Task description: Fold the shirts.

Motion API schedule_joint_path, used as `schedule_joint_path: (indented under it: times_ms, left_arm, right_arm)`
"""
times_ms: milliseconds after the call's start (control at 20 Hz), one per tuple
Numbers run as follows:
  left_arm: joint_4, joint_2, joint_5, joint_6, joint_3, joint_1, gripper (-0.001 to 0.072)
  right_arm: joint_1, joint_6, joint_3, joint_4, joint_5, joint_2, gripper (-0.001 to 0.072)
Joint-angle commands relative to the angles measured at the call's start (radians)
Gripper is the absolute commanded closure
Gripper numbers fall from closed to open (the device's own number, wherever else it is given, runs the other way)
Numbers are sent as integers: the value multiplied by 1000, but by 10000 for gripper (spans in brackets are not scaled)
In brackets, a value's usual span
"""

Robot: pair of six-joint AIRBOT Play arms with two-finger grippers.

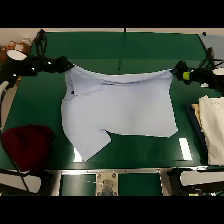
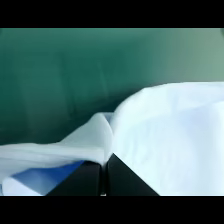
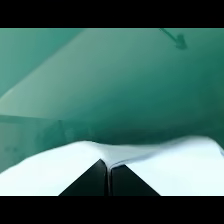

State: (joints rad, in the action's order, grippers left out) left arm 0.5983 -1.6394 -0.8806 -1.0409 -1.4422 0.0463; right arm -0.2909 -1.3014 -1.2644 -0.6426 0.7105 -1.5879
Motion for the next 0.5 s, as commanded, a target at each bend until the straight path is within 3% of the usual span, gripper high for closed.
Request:
schedule_joint_path:
  times_ms: [0, 200, 450]
  left_arm:
    - [-41, -75, 165, 2, -9, -5, 688]
    - [-35, -75, 245, 2, -100, -5, 688]
    - [-1, -75, 242, -2, -178, -5, 688]
  right_arm:
    - [10, 4, -105, 37, -30, -186, 701]
    - [10, 4, -262, 113, -30, -264, 701]
    - [11, 4, -375, 119, -30, -289, 701]
